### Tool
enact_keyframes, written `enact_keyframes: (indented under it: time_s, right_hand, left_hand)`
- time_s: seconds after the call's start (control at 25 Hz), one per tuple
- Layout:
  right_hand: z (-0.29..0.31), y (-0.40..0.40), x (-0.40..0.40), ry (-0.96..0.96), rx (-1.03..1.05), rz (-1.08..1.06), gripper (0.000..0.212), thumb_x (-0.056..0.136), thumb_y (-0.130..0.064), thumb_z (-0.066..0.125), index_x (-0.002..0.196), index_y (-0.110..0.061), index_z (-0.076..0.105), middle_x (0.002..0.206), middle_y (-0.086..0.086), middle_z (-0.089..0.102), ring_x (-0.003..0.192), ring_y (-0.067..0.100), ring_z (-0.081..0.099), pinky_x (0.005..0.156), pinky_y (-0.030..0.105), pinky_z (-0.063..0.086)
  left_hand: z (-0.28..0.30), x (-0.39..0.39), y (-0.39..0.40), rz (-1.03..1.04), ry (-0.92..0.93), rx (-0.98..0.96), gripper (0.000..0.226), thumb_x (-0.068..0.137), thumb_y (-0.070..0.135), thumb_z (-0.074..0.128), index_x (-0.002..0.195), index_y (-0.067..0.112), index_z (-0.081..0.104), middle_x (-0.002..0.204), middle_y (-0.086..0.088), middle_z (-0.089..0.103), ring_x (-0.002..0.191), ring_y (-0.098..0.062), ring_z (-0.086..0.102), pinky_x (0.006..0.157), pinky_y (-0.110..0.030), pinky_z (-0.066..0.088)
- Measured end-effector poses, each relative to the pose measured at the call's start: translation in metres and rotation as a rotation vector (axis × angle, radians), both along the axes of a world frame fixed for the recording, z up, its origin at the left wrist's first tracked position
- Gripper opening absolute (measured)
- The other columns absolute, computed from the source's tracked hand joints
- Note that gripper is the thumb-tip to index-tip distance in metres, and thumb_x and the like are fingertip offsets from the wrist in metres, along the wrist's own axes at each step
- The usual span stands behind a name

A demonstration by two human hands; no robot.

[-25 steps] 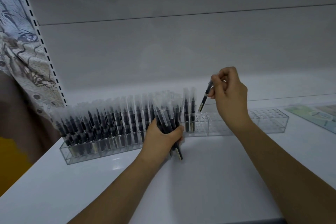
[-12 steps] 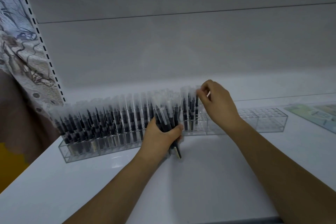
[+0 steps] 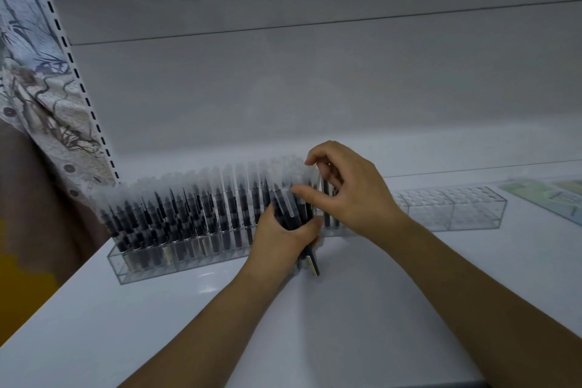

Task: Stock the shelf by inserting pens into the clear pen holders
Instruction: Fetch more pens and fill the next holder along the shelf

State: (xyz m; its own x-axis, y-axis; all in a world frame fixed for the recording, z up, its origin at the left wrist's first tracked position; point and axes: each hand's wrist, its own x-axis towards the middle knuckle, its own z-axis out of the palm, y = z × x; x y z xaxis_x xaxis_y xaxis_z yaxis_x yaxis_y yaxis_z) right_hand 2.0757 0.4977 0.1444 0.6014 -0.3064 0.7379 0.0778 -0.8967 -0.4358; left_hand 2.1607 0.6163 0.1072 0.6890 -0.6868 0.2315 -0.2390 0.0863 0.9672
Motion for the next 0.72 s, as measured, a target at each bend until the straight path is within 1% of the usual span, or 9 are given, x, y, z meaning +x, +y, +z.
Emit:
enact_keyframes:
  time_s: [0.12, 0.2, 0.24, 0.32, 0.4, 0.48, 0.6, 0.64, 0.72]
  right_hand:
    - [-0.001, 0.005, 0.001, -0.022, -0.007, -0.022, 0.020, 0.084, -0.031, 0.069, 0.101, -0.031, 0.058, 0.080, -0.014, 0.057, 0.060, 0.011, 0.054, 0.061, 0.030, 0.052]
    - [-0.001, 0.011, 0.005, -0.044, -0.047, -0.075, 0.015, 0.085, -0.023, 0.068, 0.099, -0.027, 0.062, 0.077, -0.013, 0.061, 0.066, 0.009, 0.059, 0.064, 0.026, 0.053]
    - [-0.001, 0.012, 0.005, -0.070, -0.025, -0.074, 0.013, 0.086, -0.020, 0.068, 0.098, -0.024, 0.065, 0.076, -0.011, 0.062, 0.069, 0.009, 0.059, 0.065, 0.021, 0.053]
    - [0.003, 0.008, 0.002, -0.154, 0.116, -0.048, 0.011, 0.088, -0.015, 0.067, 0.097, -0.021, 0.068, 0.077, -0.010, 0.065, 0.072, 0.007, 0.061, 0.065, 0.014, 0.051]
    - [0.009, -0.001, -0.005, -0.258, 0.245, -0.051, 0.010, 0.091, -0.014, 0.066, 0.097, -0.022, 0.068, 0.079, -0.009, 0.067, 0.073, 0.008, 0.065, 0.067, 0.014, 0.053]
    - [0.013, -0.009, -0.010, -0.377, 0.314, -0.086, 0.010, 0.093, -0.013, 0.064, 0.098, -0.021, 0.067, 0.082, -0.007, 0.067, 0.075, 0.012, 0.067, 0.070, 0.023, 0.057]
    - [0.020, -0.020, -0.017, -0.610, 0.363, -0.188, 0.008, 0.095, -0.016, 0.061, 0.101, -0.019, 0.064, 0.086, -0.003, 0.067, 0.077, 0.016, 0.068, 0.072, 0.033, 0.059]
    - [0.022, -0.025, -0.021, -0.670, 0.354, -0.237, 0.008, 0.096, -0.017, 0.059, 0.102, -0.018, 0.064, 0.087, -0.003, 0.067, 0.078, 0.016, 0.067, 0.073, 0.033, 0.058]
    - [0.022, -0.033, -0.026, -0.686, 0.271, -0.325, 0.009, 0.096, -0.018, 0.057, 0.103, -0.017, 0.063, 0.090, -0.002, 0.067, 0.079, 0.012, 0.065, 0.073, 0.024, 0.055]
  left_hand:
    - [-0.001, 0.001, -0.002, 0.010, 0.009, -0.015, 0.019, 0.084, 0.010, 0.075, 0.097, 0.002, 0.064, 0.064, -0.005, 0.067, 0.053, -0.016, 0.062, 0.048, -0.025, 0.051]
    - [-0.002, 0.002, -0.003, 0.027, 0.013, -0.006, 0.022, 0.082, 0.012, 0.077, 0.097, 0.003, 0.064, 0.065, -0.005, 0.068, 0.054, -0.016, 0.063, 0.048, -0.026, 0.052]
    - [-0.002, 0.002, -0.002, 0.035, 0.022, 0.000, 0.025, 0.081, 0.013, 0.078, 0.098, 0.002, 0.064, 0.065, -0.004, 0.068, 0.053, -0.015, 0.064, 0.047, -0.026, 0.051]
    - [0.000, 0.000, -0.002, 0.039, 0.056, 0.025, 0.032, 0.079, 0.017, 0.081, 0.101, 0.002, 0.062, 0.062, 0.000, 0.069, 0.051, -0.011, 0.065, 0.043, -0.024, 0.049]
    - [0.003, -0.004, 0.000, 0.028, 0.089, 0.050, 0.035, 0.078, 0.019, 0.082, 0.102, 0.004, 0.061, 0.059, 0.005, 0.070, 0.049, -0.006, 0.065, 0.041, -0.022, 0.048]
    - [0.004, -0.005, 0.001, 0.024, 0.089, 0.062, 0.035, 0.078, 0.020, 0.082, 0.103, 0.005, 0.061, 0.058, 0.008, 0.070, 0.050, -0.004, 0.065, 0.042, -0.021, 0.049]
    - [0.004, -0.005, 0.001, 0.025, 0.084, 0.065, 0.022, 0.083, 0.016, 0.077, 0.095, 0.011, 0.060, 0.054, 0.010, 0.068, 0.046, -0.002, 0.062, 0.043, -0.021, 0.049]
    - [0.004, -0.005, 0.001, 0.023, 0.088, 0.064, 0.019, 0.084, 0.015, 0.076, 0.093, 0.013, 0.059, 0.053, 0.011, 0.067, 0.045, -0.002, 0.061, 0.042, -0.020, 0.048]
    - [0.005, -0.006, 0.002, 0.016, 0.098, 0.055, 0.018, 0.085, 0.013, 0.075, 0.091, 0.014, 0.058, 0.052, 0.012, 0.066, 0.044, -0.001, 0.061, 0.042, -0.019, 0.047]
